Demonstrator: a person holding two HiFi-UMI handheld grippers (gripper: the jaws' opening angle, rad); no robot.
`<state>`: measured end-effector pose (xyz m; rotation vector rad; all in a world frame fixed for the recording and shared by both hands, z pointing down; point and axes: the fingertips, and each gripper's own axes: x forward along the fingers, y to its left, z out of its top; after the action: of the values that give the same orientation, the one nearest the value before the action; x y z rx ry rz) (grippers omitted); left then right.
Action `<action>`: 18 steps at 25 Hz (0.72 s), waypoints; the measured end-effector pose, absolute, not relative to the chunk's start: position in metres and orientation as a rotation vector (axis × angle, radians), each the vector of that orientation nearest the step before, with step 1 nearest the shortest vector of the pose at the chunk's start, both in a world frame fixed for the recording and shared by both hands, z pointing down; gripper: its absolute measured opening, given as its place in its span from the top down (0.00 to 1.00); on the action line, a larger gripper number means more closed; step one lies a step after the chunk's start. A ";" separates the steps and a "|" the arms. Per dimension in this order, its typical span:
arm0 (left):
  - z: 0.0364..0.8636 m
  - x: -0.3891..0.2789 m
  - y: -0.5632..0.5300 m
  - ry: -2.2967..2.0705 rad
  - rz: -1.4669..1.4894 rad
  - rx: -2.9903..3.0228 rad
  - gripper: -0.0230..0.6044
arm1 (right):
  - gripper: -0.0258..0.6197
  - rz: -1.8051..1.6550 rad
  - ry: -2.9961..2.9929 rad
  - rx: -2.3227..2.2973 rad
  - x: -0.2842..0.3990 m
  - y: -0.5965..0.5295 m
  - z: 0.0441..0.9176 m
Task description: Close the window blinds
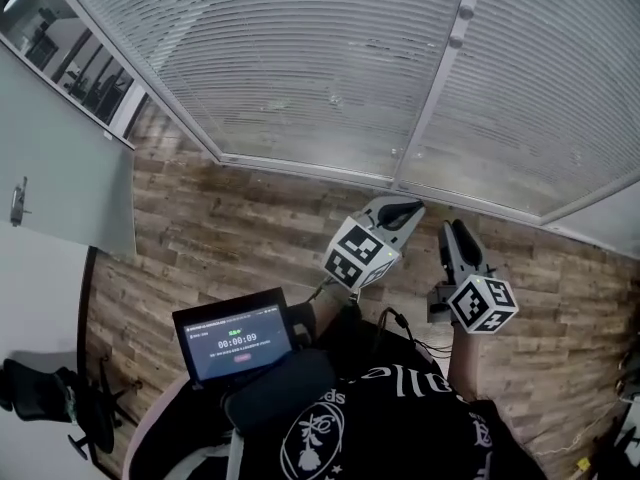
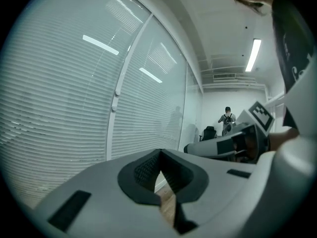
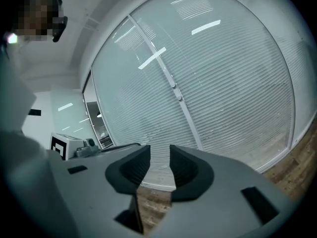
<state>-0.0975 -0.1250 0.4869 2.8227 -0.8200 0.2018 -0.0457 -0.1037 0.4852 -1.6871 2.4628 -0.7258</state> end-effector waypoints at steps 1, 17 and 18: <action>0.488 -0.091 -0.113 -0.812 0.201 2.819 0.96 | 0.75 -0.728 2.460 -1.686 -0.041 -0.090 0.486; 0.515 -0.053 0.103 -0.905 0.236 2.678 0.96 | 0.75 -0.833 2.476 -1.629 0.016 0.110 0.519; 0.513 -0.055 0.108 -0.914 0.230 2.678 0.96 | 0.75 -0.826 2.479 -1.622 0.014 0.116 0.518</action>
<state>-0.0555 0.1079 0.5127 2.6781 -0.9136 0.2300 0.0140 0.1156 0.5180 -1.6219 2.4794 -0.8262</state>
